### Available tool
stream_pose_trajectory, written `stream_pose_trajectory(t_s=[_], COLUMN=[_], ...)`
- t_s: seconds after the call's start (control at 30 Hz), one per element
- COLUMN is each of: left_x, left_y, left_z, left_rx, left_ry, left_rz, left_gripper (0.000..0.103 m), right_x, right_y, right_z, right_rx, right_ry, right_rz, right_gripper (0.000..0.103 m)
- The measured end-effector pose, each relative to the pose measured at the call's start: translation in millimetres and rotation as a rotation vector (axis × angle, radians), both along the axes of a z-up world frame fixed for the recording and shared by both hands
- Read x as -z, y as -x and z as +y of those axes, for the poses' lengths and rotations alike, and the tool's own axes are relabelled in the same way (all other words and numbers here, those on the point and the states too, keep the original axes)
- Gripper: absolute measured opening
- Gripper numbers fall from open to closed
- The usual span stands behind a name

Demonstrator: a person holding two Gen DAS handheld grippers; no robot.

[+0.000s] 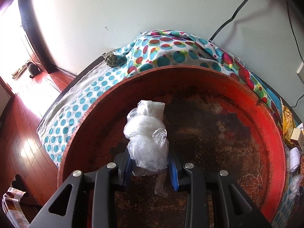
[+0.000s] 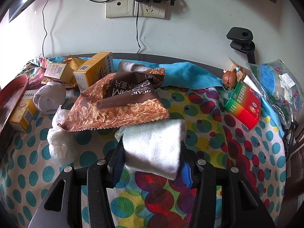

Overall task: Organize objects
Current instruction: 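Carry the plastic bundle into the red tray and open the left gripper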

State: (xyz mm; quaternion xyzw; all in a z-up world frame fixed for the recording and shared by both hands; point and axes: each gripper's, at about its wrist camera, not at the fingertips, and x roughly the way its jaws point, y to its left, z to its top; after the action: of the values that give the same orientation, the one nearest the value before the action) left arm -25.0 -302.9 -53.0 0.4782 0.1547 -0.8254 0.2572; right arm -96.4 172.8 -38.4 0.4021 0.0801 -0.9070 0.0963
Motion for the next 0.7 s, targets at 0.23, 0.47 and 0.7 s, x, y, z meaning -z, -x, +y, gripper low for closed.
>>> stream_pose_trajectory(t_s=[0.23, 0.47, 0.7], left_x=[-3.6, -11.8, -19.9], left_y=[1.1, 1.8, 2.8], left_z=[5.0, 16.5, 28.0], left_rx=[0.011, 0.037, 0.061], left_ry=[0.028, 0.063, 0.065], left_rz=[-0.004, 0.006, 0.023], left_gripper=[0.043, 0.052, 0.052], right_x=[-0.4, -1.2, -3.3], right_y=[0.1, 0.1, -0.5], right_z=[-1.5, -2.8, 0.9], right_rx=[0.000, 0.001, -0.010], right_ry=[-0.001, -0.001, 0.019], right_rz=[0.000, 0.000, 0.004], right_gripper=[0.047, 0.047, 0.044])
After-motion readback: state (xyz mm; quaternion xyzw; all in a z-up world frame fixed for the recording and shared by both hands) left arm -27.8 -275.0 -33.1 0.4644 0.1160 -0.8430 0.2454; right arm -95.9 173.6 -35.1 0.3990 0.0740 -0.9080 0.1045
